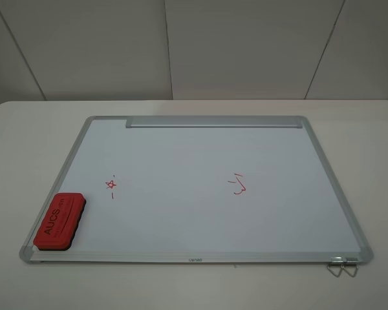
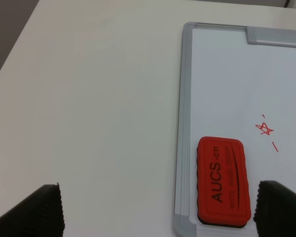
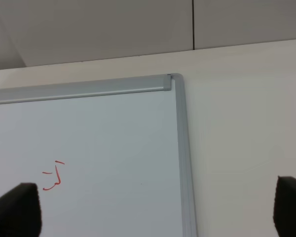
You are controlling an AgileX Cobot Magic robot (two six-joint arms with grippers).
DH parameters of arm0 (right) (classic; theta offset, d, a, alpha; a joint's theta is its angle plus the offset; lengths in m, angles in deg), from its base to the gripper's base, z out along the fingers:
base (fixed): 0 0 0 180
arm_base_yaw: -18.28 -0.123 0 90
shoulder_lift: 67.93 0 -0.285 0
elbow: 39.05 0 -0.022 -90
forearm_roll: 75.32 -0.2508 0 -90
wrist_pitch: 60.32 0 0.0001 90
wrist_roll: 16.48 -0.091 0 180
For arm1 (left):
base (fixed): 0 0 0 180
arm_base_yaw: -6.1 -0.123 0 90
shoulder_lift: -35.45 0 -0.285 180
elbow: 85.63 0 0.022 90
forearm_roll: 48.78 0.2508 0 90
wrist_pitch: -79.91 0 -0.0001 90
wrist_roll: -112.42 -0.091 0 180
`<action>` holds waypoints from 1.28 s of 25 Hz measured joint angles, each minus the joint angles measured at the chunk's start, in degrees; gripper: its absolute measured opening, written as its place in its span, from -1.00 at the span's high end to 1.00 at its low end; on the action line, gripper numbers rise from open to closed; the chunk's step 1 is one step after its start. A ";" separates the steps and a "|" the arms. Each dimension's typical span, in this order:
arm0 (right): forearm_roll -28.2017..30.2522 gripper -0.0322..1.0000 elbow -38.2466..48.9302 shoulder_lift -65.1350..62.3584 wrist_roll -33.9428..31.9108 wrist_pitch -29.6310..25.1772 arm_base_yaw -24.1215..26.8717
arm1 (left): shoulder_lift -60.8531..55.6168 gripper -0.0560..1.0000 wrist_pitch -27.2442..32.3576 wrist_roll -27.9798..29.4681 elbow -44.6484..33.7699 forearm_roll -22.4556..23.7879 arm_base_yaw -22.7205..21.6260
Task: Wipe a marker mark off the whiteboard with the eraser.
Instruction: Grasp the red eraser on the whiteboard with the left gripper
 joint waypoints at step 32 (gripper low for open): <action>0.00 -0.67 0.00 0.00 0.00 0.00 0.00 | 0.00 -0.58 0.00 0.22 0.00 0.00 0.00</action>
